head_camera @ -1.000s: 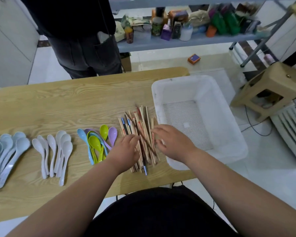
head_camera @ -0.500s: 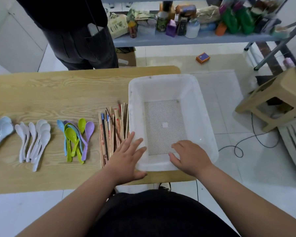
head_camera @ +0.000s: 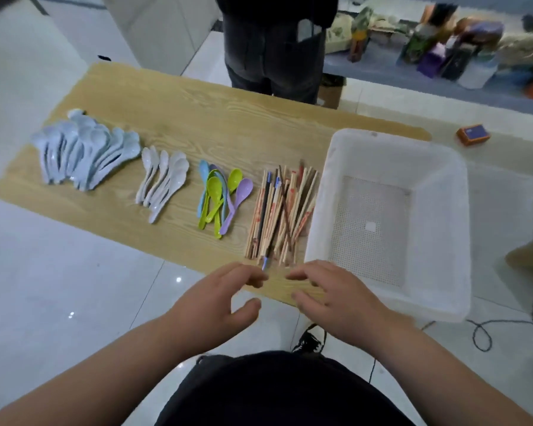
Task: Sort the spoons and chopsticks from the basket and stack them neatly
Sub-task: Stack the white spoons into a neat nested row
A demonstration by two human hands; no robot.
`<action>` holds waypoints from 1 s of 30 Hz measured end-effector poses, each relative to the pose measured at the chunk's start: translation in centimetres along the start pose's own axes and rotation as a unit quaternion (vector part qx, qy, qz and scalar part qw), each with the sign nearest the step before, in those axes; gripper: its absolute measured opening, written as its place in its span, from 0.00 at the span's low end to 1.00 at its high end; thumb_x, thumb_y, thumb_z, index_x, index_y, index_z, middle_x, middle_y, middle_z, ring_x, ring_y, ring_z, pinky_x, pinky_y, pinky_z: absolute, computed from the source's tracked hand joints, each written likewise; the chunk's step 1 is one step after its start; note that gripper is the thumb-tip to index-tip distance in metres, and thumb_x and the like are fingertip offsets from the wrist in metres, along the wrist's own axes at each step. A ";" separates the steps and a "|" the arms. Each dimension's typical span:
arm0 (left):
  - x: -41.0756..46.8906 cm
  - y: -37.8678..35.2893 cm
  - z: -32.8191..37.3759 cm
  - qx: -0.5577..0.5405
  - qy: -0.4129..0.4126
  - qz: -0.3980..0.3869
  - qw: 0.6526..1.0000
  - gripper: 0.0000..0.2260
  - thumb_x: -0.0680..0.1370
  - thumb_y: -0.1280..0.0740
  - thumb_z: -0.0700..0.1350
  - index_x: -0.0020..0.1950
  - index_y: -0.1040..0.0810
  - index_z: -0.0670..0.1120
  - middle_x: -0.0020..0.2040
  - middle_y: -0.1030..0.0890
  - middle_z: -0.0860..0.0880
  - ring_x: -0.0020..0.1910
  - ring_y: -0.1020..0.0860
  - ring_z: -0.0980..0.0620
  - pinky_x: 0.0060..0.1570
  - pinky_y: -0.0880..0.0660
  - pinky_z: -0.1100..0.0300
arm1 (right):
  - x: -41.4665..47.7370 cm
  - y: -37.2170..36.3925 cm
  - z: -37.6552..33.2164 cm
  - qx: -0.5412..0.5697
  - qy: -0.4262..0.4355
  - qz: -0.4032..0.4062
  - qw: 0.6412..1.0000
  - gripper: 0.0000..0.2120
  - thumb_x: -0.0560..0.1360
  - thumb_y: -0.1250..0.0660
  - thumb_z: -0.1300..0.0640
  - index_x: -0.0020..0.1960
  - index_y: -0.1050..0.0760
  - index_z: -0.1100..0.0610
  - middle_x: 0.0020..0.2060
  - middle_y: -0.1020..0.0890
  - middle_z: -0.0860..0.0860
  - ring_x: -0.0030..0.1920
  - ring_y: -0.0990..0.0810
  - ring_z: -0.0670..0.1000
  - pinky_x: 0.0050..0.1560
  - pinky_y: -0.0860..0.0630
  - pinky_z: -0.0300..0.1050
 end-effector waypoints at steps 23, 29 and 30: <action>-25.0 19.0 -23.7 -0.195 0.231 0.264 0.916 0.14 0.77 0.34 0.43 0.58 0.23 0.61 0.56 0.21 0.66 0.59 0.23 0.64 0.57 0.27 0.69 | 15.3 -21.6 -26.5 0.042 0.123 -0.174 0.976 0.10 0.78 0.32 0.52 0.55 0.22 0.38 0.53 0.21 0.34 0.57 0.21 0.41 0.54 0.24 0.33; -22.1 25.2 -27.3 -0.228 0.250 0.302 0.891 0.15 0.78 0.33 0.38 0.55 0.22 0.59 0.53 0.19 0.65 0.55 0.21 0.63 0.51 0.29 0.75 | 21.9 -21.9 -28.7 0.051 0.132 -0.189 0.972 0.11 0.78 0.31 0.55 0.55 0.21 0.40 0.53 0.21 0.32 0.57 0.22 0.39 0.54 0.25 0.34; -21.8 26.0 -27.9 -0.238 0.252 0.307 0.887 0.15 0.78 0.34 0.38 0.55 0.21 0.58 0.52 0.18 0.64 0.54 0.20 0.62 0.50 0.29 0.76 | 23.2 -21.9 -29.4 0.054 0.131 -0.195 0.970 0.11 0.78 0.31 0.56 0.54 0.21 0.40 0.53 0.22 0.31 0.57 0.22 0.38 0.54 0.26 0.32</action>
Point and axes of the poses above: each hand's wrist, its own x-axis towards the middle knuckle, its own y-axis out of the back of the hand, z = x × y, the point moved 7 cm from there along x, towards the middle knuckle
